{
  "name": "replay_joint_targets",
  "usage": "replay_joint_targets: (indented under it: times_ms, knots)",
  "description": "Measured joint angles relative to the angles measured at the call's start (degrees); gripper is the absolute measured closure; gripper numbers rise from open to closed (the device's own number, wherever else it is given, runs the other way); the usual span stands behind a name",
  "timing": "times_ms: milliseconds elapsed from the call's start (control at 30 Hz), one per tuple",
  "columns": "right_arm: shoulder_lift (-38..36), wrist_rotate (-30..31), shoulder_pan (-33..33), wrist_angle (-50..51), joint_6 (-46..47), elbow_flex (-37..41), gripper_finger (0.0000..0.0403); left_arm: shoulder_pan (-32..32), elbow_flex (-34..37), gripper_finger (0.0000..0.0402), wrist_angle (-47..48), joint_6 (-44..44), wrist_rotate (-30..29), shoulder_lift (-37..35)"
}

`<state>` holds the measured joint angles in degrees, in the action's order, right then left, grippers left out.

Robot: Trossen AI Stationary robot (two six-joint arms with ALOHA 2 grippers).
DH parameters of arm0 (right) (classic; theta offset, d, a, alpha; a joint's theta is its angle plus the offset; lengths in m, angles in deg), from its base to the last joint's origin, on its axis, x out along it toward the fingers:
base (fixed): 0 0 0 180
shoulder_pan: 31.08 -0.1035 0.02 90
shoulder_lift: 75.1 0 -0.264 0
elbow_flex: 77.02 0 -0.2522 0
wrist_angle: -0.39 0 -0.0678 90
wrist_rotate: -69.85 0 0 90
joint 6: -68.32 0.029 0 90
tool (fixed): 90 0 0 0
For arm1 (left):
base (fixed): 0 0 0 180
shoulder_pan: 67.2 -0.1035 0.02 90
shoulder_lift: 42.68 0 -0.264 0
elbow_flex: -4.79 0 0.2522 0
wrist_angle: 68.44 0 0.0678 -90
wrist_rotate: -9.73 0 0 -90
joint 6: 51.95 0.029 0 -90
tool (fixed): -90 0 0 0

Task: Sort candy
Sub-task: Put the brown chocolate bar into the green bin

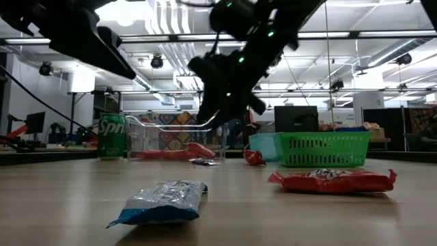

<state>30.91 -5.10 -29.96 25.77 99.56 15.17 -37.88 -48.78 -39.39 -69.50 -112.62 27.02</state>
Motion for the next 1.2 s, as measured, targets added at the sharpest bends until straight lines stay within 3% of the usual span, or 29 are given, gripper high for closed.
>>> replay_joint_targets:
  times_ms: [133, 333, 800, 933, 1133, 1200]
  knots:
    - [6.17, 1.89, 0.27, 4.84, -1.2, -6.3, 0.0208, 0.0, -0.86, 0.0248, -0.16, 3.11, -0.18, -0.64]
    - [13.44, 9.48, 0.46, 15.06, -0.85, -14.39, 0.0197, 0.0, -0.57, 0.0248, -0.04, 3.55, -0.15, -0.95]
    - [17.53, 9.2, 0.48, 14.25, -2.72, -15.28, 0.0234, 0.15, -0.16, 0.0248, -2.44, -1.36, 0.13, 1.69]
    - [17.53, 6.99, 0.52, 14.16, -4.64, -15.24, 0.0272, 0.26, -0.16, 0.0248, -4.63, -1.74, 0.34, 4.14]
    - [17.53, 6.17, 0.15, 13.95, -8.37, -15.11, 0.0378, 0.29, -0.25, 0.0248, -6.62, -2.07, 0.91, 6.5]
    - [17.48, 6.26, -0.02, 14.0, -8.98, -15.06, 0.0385, 0.28, -0.25, 0.0248, -6.68, -1.96, 2.74, 6.47]
